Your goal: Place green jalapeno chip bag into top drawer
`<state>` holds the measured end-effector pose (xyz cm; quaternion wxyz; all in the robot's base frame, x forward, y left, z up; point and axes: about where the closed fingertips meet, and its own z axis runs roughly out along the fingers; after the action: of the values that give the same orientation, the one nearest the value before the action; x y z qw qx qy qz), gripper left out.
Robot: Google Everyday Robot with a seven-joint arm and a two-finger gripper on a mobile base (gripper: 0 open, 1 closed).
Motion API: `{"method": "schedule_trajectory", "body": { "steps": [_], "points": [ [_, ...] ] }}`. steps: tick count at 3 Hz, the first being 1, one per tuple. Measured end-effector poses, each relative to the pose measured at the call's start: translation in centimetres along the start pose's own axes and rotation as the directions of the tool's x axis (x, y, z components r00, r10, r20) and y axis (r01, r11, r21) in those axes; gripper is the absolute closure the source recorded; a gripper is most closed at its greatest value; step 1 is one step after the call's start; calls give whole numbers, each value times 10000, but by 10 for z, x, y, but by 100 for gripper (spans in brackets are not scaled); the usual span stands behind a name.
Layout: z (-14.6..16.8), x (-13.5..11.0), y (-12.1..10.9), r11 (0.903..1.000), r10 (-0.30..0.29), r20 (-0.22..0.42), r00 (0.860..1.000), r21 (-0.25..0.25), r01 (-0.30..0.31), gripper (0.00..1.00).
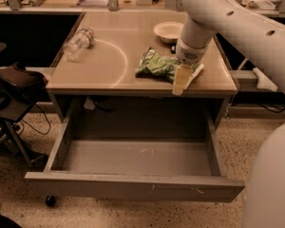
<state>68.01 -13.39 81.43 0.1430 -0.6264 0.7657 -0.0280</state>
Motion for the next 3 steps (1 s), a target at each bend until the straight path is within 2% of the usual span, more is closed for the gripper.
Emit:
{"method": "schedule_trajectory", "body": {
  "steps": [3],
  "points": [
    [-2,0,1,10000,16,-26,10000,13,-16,88]
  ]
}}
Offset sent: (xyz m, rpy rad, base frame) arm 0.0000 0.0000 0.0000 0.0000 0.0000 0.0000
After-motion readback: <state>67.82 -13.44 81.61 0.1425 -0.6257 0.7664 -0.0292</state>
